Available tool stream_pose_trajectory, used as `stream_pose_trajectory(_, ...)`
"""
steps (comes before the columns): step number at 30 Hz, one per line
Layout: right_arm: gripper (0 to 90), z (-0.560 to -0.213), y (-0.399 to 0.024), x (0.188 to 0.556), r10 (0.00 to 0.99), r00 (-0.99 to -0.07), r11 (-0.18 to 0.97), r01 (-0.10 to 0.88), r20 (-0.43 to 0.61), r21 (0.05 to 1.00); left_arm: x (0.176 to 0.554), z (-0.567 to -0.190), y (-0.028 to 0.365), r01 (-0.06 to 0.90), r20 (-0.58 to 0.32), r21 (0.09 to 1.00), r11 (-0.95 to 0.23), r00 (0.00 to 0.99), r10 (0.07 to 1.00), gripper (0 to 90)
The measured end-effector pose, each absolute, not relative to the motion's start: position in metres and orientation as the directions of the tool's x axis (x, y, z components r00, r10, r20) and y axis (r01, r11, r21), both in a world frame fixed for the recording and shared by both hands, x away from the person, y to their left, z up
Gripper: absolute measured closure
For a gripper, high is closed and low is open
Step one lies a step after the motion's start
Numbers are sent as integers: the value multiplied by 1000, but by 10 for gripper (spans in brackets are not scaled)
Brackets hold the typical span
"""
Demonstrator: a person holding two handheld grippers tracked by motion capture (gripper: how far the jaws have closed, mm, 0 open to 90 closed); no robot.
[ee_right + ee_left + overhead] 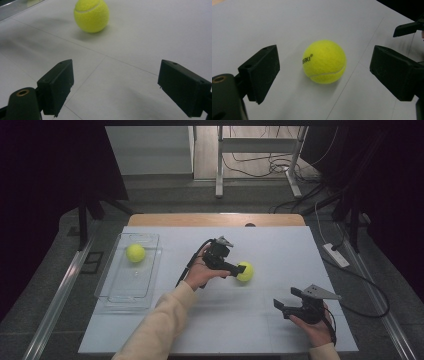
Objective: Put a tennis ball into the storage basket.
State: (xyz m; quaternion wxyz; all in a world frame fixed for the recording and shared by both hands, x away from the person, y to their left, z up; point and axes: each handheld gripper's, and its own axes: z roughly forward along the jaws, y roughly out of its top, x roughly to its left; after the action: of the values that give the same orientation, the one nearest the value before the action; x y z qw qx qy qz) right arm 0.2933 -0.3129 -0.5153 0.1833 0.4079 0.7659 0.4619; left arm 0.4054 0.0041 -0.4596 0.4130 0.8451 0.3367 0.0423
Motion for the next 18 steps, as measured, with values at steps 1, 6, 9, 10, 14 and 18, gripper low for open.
stream_pose_trajectory(1,133,-515,-313,293,794,-600,241,456,96,857,406,-460,3,536,-209,725,-433,770,603,103)
stream_pose_trajectory(6,133,-515,-313,293,794,-599,237,457,100,858,408,-463,-2,537,-207,717,-444,772,601,103)
stream_pose_trajectory(9,133,-515,-313,294,794,-599,236,458,101,857,410,-465,-4,541,-209,711,-449,773,600,102)
stream_pose_trajectory(10,133,-515,-313,294,794,-599,236,458,101,857,410,-465,-4,541,-209,711,-449,773,600,102)
stream_pose_trajectory(14,133,-515,-313,294,795,-598,234,458,103,857,414,-470,-10,546,-207,699,-461,772,601,101)
stream_pose_trajectory(18,133,-515,-313,293,794,-599,235,458,102,857,416,-473,-13,551,-210,691,-468,773,599,99)
